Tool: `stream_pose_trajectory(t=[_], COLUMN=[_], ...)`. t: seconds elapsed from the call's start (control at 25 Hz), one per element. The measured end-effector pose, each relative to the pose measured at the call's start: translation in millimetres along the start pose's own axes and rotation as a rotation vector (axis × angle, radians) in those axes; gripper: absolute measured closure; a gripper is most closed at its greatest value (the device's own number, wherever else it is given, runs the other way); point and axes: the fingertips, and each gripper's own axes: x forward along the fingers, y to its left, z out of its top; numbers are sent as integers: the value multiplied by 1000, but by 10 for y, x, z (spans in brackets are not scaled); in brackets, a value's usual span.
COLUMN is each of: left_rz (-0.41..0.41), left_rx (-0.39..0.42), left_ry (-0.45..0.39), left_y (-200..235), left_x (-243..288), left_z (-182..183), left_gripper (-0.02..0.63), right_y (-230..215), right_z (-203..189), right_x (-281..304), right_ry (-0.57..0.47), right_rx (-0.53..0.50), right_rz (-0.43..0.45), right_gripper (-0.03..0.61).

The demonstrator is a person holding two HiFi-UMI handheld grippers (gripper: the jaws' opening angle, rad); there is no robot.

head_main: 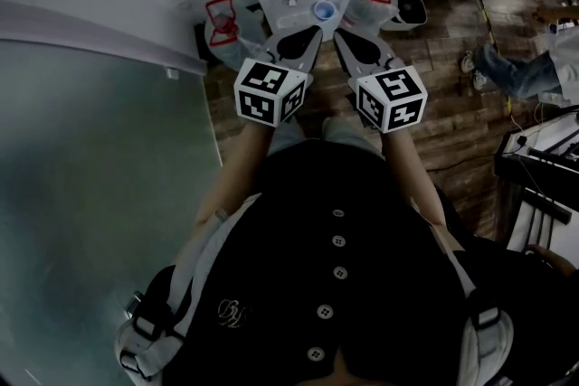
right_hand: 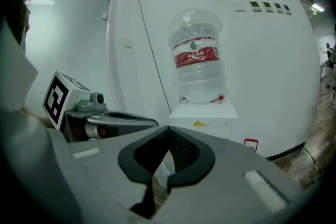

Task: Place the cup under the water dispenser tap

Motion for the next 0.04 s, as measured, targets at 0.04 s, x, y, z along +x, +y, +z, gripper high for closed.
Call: stream_pose_trajectory(t=[0.04], left_rz=[0], left_rx=[0], left_ry=[1], left_y=[-3], left_x=[6], left_z=[0], left_gripper=[617], right_y=[-1], right_z=[-5], right_x=[2], right_ry=[1], right_rx=[1], right_rz=[2], right_gripper=[578])
